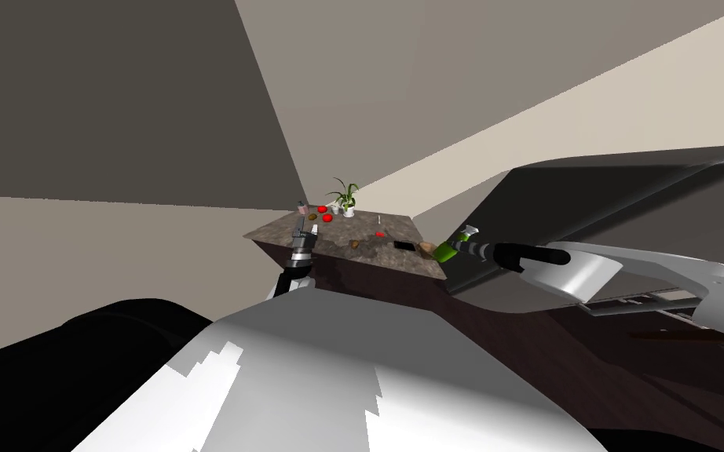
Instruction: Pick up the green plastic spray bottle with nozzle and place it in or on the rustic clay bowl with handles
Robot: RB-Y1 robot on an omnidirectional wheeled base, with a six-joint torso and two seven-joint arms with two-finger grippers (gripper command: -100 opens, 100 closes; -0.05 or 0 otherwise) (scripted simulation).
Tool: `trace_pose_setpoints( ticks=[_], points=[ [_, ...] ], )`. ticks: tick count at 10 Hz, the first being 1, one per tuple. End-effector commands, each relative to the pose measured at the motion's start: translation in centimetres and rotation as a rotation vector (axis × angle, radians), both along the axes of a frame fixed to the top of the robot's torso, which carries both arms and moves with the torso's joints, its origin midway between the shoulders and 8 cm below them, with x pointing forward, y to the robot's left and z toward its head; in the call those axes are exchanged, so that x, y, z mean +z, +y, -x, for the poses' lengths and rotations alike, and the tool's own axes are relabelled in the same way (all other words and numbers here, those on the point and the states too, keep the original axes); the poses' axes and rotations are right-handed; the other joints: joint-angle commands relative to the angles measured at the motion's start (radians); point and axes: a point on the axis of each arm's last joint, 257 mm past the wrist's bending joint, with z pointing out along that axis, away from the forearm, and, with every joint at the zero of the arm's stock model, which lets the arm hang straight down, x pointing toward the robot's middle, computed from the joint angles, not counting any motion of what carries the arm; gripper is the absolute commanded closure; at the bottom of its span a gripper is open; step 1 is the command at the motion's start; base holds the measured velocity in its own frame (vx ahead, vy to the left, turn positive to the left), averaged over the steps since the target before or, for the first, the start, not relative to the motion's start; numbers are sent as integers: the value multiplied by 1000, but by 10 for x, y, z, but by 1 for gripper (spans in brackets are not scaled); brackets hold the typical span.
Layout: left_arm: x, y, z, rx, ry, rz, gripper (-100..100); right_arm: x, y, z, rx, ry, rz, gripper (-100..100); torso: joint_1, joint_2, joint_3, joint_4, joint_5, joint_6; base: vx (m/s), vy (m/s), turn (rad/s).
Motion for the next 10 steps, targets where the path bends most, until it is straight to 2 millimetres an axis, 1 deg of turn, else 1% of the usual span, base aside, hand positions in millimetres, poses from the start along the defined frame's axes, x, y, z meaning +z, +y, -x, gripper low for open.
trace_pose_setpoints(
  ticks=[1,2,3,4,8,9,10],
  points=[
    [0,0,0,0,0,0,0,5,2,-4,14,-9,20,100,0,0,0,0,0,0,52,-23,28],
    [0,0,0,0,0,0,0,19,0,-13,29,-36,53,100,0,0,0,0,0,0,51,-10,95],
    [0,0,0,0,0,0,0,11,1,-7,19,-21,36,100,2,0,0,0,1,-1,28,-8,36],
    [0,0,0,0,0,0,0,13,1,-9,21,-25,39,-100,2,2,1,0,1,0,6,-2,-2],
    [0,0,0,0,0,0,0,13,1,-9,21,-25,39,-100,2,5,3,1,1,0,0,0,0],
    [0,0,0,0,0,0,0,13,1,-9,21,-25,39,0,2,5,3,1,1,0,0,0,0],
    [0,0,0,0,0,0,0,26,16,-19,36,-30,39,-100,2,5,3,1,1,0,-5,-28,-119]
  ],
)
